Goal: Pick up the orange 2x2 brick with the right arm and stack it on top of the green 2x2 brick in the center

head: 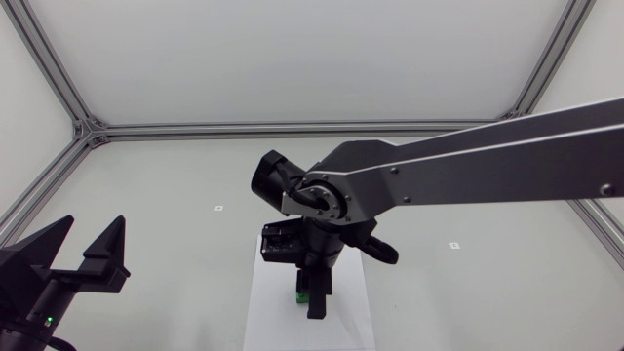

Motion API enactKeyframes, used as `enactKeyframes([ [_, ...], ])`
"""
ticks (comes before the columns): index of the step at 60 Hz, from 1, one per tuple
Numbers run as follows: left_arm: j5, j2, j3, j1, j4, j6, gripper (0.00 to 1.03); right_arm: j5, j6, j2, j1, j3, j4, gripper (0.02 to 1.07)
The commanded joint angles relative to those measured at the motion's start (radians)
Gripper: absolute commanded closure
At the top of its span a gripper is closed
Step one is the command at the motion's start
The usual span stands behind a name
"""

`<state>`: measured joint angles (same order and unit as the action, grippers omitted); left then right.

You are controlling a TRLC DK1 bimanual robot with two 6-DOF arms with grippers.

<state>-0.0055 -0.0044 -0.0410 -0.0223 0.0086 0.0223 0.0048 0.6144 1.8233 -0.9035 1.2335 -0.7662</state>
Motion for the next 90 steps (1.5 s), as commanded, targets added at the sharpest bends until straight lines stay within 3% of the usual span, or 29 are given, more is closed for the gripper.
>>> enactKeyframes([
  [1,0.004,-0.008,0.041,0.005,-0.015,-0.013,0.04,0.001,0.028,0.027,-0.012,0.014,-0.008,1.01],
  [90,0.004,-0.008,0.041,0.005,-0.015,-0.013,0.04,0.009,0.007,0.116,-0.037,0.012,-0.005,1.01],
])
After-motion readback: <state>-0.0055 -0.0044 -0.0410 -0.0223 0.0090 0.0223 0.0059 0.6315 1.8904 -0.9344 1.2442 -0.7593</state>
